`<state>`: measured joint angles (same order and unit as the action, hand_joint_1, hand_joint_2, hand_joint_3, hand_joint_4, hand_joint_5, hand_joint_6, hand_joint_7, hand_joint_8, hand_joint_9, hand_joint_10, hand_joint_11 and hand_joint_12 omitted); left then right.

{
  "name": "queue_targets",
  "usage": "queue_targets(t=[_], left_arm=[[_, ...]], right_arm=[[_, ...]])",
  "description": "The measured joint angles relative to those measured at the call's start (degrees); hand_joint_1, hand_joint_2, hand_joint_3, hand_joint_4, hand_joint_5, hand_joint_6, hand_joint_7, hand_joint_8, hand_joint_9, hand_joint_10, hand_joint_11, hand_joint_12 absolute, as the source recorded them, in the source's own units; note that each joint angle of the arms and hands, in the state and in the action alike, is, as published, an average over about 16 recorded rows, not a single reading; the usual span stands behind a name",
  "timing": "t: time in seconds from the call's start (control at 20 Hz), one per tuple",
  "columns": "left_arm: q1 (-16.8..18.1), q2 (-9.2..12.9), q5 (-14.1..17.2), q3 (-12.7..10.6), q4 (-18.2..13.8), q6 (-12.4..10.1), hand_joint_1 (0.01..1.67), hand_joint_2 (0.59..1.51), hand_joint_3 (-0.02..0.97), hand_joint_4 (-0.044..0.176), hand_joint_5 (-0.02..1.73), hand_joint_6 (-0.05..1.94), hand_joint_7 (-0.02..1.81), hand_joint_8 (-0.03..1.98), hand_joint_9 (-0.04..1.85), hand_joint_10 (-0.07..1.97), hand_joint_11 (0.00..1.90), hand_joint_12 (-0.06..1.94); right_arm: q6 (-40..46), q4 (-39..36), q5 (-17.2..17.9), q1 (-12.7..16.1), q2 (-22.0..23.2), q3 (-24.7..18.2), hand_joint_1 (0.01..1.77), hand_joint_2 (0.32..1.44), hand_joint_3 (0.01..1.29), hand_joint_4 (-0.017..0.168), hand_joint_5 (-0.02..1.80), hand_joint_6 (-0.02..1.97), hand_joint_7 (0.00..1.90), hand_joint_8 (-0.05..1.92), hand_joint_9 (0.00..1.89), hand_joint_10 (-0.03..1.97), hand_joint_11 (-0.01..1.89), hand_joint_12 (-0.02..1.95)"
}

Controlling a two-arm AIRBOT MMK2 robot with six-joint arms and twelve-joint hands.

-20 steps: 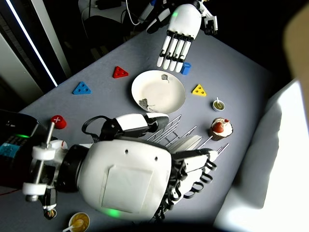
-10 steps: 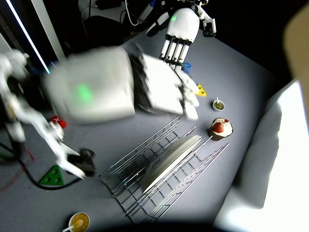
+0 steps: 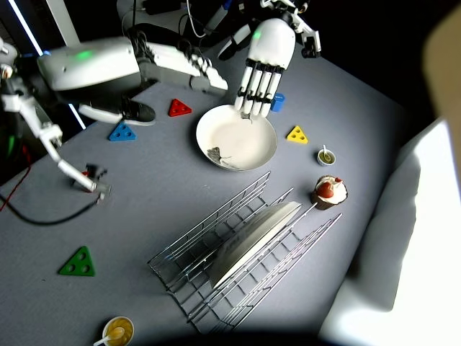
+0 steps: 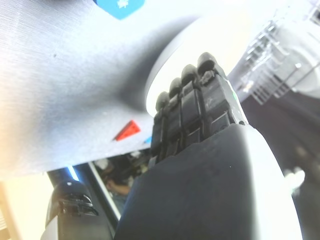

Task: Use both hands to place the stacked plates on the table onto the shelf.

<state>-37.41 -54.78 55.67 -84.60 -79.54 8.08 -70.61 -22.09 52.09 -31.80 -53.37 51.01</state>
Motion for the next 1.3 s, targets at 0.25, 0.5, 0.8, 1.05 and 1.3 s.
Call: queue_targets(t=[0.25, 0.5, 0.8, 1.05, 1.3], left_arm=[[-0.5, -0.3, -1.3, 0.3, -0.7, 0.4, 0.04, 0.897, -0.001, -0.003, 0.12, -0.01, 0.15, 0.0, 0.15, 0.01, 0.15, 0.02], [-1.5, -0.6, -2.4, 0.7, -1.8, 0.7, 0.04, 0.897, -0.001, -0.006, 0.11, -0.02, 0.15, 0.0, 0.15, 0.01, 0.15, 0.02], [-2.7, -0.9, -3.4, 1.0, -3.1, 1.0, 0.05, 0.894, -0.001, -0.009, 0.1, -0.02, 0.15, 0.0, 0.14, 0.01, 0.15, 0.01], [-3.4, -1.1, -4.0, 1.3, -4.0, 1.1, 0.06, 0.894, -0.001, -0.009, 0.1, -0.02, 0.14, 0.0, 0.14, 0.01, 0.15, 0.01], [-3.8, -1.3, -4.2, 1.3, -4.4, 1.1, 0.06, 0.896, -0.001, -0.008, 0.1, -0.02, 0.13, 0.0, 0.13, 0.01, 0.14, 0.01]], right_arm=[[-2.1, 0.7, -0.9, -2.2, -2.6, 0.3, 0.83, 0.88, 0.01, 0.004, 0.17, 0.01, 0.29, 0.02, 0.33, 0.02, 0.39, 0.01], [-2.7, 0.9, -1.1, -3.7, -5.8, 3.2, 0.9, 0.87, 0.01, 0.004, 0.12, 0.01, 0.22, 0.02, 0.25, 0.01, 0.32, 0.01], [-2.7, 0.9, -0.4, -5.1, -8.5, 6.8, 1.03, 0.88, 0.01, 0.004, 0.15, 0.01, 0.2, 0.02, 0.22, 0.01, 0.3, 0.01], [-2.7, 0.4, 0.3, -5.6, -11.1, 9.3, 1.13, 0.9, 0.01, 0.004, 0.18, 0.01, 0.2, 0.02, 0.21, 0.01, 0.3, 0.01], [-2.6, 0.8, 0.4, -5.7, -14.7, 12.0, 1.21, 0.92, 0.01, 0.004, 0.19, 0.01, 0.2, 0.02, 0.22, 0.01, 0.3, 0.01]])
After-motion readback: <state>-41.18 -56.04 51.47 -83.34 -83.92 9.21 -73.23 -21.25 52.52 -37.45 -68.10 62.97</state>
